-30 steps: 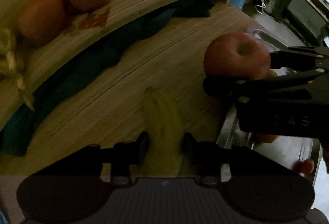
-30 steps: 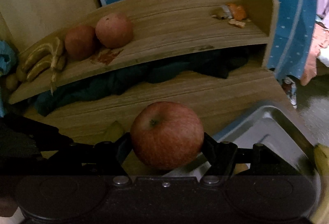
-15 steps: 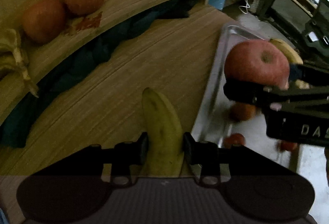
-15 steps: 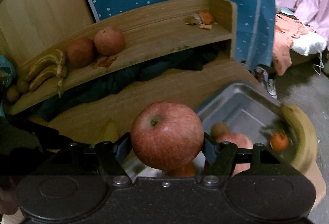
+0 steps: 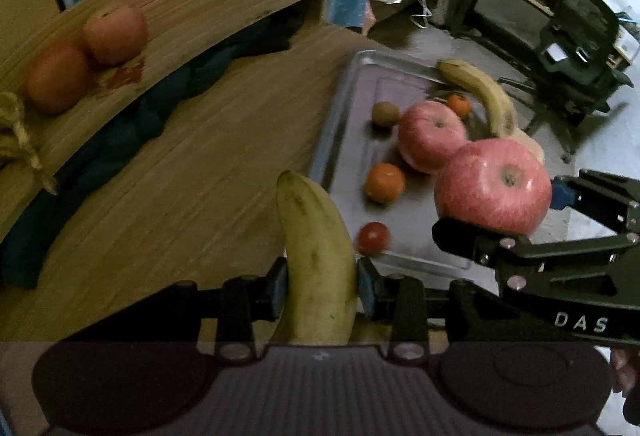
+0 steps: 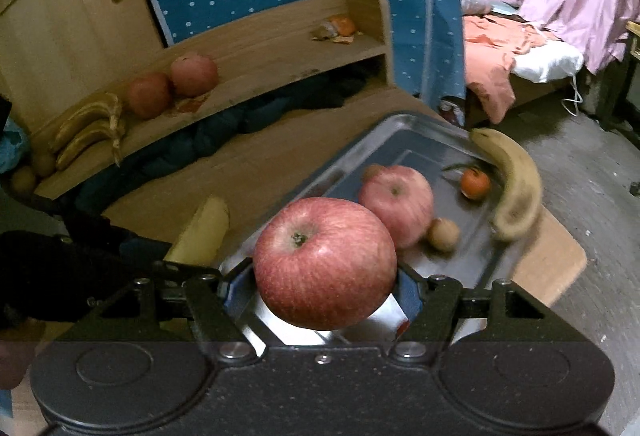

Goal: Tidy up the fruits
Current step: 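Carry the apple and banana in both tools over the metal tray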

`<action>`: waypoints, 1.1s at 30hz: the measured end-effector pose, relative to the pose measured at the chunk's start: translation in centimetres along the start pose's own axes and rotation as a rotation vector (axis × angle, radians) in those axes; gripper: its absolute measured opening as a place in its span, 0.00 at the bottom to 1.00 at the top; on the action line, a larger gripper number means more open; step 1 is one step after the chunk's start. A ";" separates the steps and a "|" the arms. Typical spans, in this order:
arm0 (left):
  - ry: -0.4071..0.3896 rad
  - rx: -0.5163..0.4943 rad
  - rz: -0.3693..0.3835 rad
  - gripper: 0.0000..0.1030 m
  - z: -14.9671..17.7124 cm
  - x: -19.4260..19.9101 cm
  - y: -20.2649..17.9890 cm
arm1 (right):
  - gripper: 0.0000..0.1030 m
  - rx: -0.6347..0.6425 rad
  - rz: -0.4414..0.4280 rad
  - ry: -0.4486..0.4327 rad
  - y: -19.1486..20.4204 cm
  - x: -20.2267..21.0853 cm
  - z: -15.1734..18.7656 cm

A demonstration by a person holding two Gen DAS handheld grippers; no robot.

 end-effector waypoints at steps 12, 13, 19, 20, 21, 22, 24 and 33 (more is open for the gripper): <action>0.014 0.004 0.003 0.38 -0.7 -0.7 -3.1 | 0.70 -0.041 0.008 0.012 -3.6 1.4 1.3; 0.016 0.011 0.001 0.38 -1.0 -0.7 -3.3 | 0.70 -0.040 0.005 0.015 -4.2 1.5 1.1; 0.024 0.035 0.003 0.39 -2.6 -1.3 -4.8 | 0.70 -0.013 -0.008 0.016 -7.2 1.3 -0.4; 0.024 0.040 0.002 0.39 -2.9 -1.4 -5.1 | 0.70 -0.007 -0.011 0.014 -7.6 1.2 -0.9; 0.024 0.044 0.000 0.39 -3.1 -1.4 -5.5 | 0.70 -0.002 -0.014 0.012 -8.1 1.1 -1.3; 0.024 0.047 -0.001 0.39 -3.4 -1.5 -5.8 | 0.70 0.004 -0.018 0.009 -8.6 1.0 -1.7; 0.026 0.054 -0.001 0.39 -3.8 -1.7 -6.4 | 0.70 0.018 -0.027 0.007 -9.4 0.6 -2.5; 0.067 0.149 0.005 0.39 -4.1 -3.7 -8.3 | 0.70 0.113 -0.083 0.033 -11.6 -2.1 -5.8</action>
Point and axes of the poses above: each gripper's, at about its wrist camera, not at the fingertips, and x roughly against the way its jaws point, y to its left, z to its underside, the point moved 5 cm from there along -x, roughly the way its jaws point, and after that the axes turned 5 degrees about y, right-handed, at the moved point
